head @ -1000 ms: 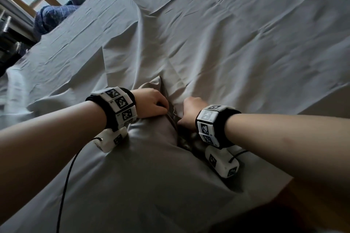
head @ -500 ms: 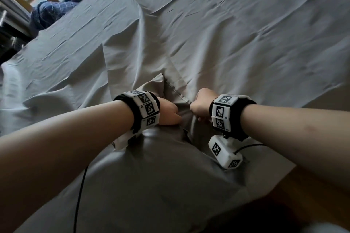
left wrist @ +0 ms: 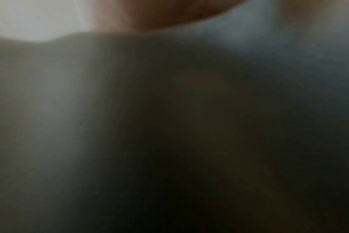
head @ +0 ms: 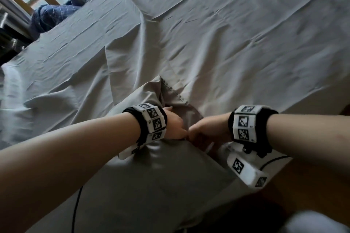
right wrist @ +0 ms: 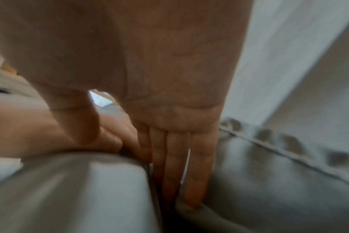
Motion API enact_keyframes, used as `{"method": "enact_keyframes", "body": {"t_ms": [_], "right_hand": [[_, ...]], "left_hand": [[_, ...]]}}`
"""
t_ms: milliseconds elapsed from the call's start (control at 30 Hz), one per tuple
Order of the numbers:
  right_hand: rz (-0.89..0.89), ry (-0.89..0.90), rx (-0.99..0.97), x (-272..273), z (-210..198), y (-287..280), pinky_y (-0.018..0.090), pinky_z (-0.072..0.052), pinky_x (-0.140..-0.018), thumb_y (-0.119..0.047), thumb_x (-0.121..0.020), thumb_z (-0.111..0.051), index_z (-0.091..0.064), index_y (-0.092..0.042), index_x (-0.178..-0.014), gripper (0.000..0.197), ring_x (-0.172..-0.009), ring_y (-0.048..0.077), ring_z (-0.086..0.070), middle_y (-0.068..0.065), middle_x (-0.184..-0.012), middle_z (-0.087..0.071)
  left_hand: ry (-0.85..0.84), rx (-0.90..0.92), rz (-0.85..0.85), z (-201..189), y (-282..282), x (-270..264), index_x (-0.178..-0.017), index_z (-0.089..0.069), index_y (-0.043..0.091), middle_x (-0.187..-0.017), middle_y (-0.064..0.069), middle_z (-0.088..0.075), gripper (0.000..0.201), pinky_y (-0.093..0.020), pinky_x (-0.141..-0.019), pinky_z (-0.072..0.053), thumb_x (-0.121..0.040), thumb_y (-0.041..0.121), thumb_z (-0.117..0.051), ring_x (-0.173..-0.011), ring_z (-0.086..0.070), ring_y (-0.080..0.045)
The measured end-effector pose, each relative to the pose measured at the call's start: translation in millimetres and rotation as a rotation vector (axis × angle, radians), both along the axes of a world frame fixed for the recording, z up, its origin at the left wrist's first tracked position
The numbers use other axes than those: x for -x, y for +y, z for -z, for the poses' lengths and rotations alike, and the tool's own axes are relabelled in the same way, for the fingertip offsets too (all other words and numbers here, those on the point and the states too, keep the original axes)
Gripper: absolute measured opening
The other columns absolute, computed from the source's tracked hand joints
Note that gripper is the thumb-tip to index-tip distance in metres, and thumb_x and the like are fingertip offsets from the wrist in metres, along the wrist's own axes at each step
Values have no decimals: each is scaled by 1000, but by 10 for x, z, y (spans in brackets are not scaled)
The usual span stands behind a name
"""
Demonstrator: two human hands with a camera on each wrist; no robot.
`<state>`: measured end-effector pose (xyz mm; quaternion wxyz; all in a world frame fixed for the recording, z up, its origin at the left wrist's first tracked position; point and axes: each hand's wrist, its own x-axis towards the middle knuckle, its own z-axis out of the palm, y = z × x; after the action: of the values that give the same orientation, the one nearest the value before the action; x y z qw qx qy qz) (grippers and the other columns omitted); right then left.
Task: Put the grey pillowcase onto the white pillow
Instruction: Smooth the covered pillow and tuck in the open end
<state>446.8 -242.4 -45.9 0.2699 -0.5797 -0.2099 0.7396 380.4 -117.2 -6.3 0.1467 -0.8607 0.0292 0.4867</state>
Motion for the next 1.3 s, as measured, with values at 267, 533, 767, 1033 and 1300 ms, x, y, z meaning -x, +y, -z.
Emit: {"method": "enact_keyframes", "body": {"t_ms": [267,533,767,1033,1300], "right_hand": [[-221,-81,81,226,0,-351,46,-48,-100,-58,-51,-77,-67,-13,-117,81,-109,29,-65,11,-116,-70],[383,-396,-193,-28,-516,163,31,-42,-66,-55,-87,-49,-59,-15,-93,42,-77,24,-58,8,-90,-61],[401,-83,-130,39,-563,1075,27,-43,-72,-68,-89,-37,-61,-10,-107,66,-83,21,-54,9,-92,-56],[291,108,-20,-178,-308,1300,24,-45,-56,-76,-86,-21,-60,-6,-92,81,-57,24,-59,14,-76,-64],[211,157,-96,-262,-34,1905,45,-32,-109,-77,-85,-18,-55,-12,-125,84,-106,32,-57,14,-101,-69]], "left_hand": [[-481,260,-267,-325,30,67,-88,-68,21,-89,0,-67,28,-33,-82,-51,-81,36,-45,-84,-61,-22],[-900,40,-508,-593,596,363,-123,-59,25,-127,-5,-53,39,-40,-103,-40,-90,41,-45,-122,-45,-29],[-750,-1,-819,-350,938,623,-147,-30,29,-151,-8,-34,63,-43,-114,-27,-93,61,-34,-137,-34,-33],[-874,83,-833,-192,1027,700,-149,-28,25,-152,-5,-32,64,-38,-116,-24,-95,59,-31,-139,-32,-27],[-906,110,-1007,-117,1148,737,-147,-31,32,-147,-9,-38,57,-36,-114,-27,-95,54,-35,-136,-37,-28]]}}
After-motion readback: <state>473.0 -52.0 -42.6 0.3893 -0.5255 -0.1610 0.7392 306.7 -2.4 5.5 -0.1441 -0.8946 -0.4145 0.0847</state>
